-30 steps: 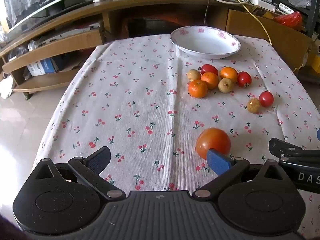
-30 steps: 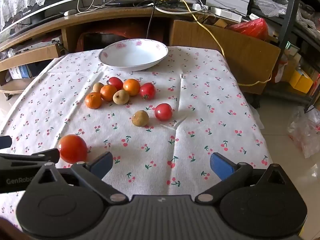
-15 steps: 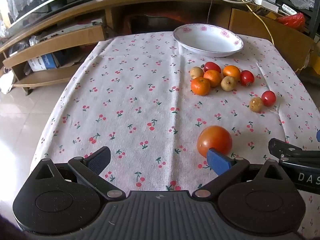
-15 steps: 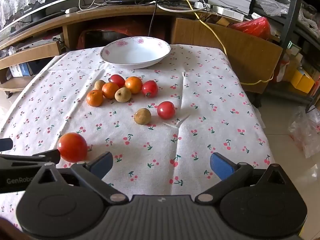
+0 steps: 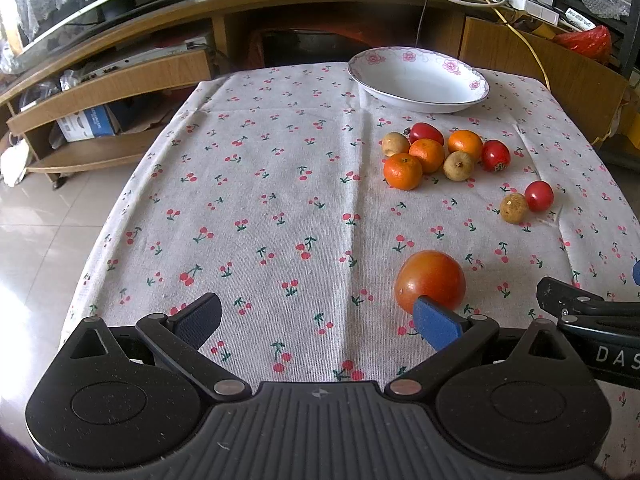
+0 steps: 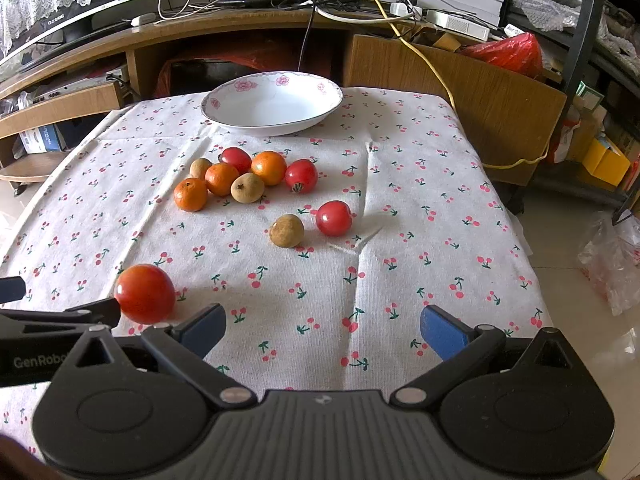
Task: Organize fruits
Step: 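Move the left gripper toward the large red tomato lying apart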
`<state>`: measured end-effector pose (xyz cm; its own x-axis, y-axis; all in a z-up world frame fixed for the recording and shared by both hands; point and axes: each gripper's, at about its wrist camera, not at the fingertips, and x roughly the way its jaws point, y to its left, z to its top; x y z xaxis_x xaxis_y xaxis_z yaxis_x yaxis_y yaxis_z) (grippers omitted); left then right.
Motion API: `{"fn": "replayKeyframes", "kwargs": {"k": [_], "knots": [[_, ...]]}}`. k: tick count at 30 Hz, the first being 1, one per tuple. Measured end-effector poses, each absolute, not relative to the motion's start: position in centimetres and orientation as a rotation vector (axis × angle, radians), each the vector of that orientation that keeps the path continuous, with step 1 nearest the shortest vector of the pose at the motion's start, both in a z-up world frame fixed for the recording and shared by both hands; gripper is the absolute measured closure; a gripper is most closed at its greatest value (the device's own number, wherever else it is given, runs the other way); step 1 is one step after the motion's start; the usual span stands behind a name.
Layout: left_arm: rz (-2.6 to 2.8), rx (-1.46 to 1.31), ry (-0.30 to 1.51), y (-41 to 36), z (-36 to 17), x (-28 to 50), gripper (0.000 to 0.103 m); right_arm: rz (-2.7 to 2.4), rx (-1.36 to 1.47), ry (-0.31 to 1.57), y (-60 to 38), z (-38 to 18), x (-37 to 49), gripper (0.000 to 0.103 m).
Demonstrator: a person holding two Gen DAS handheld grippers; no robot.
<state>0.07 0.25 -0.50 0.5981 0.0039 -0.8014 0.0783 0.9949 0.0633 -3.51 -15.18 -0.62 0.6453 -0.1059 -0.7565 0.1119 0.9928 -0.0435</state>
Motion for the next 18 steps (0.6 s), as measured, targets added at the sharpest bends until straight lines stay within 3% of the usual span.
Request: {"fn": "replayKeyframes", "kwargs": {"k": [18], "knots": [[-0.036,0.088,0.926,0.78,-0.68,-0.07,0.0,-0.116,0.016,0.867,-14.96,-0.95,-3.48,0.0]]}}
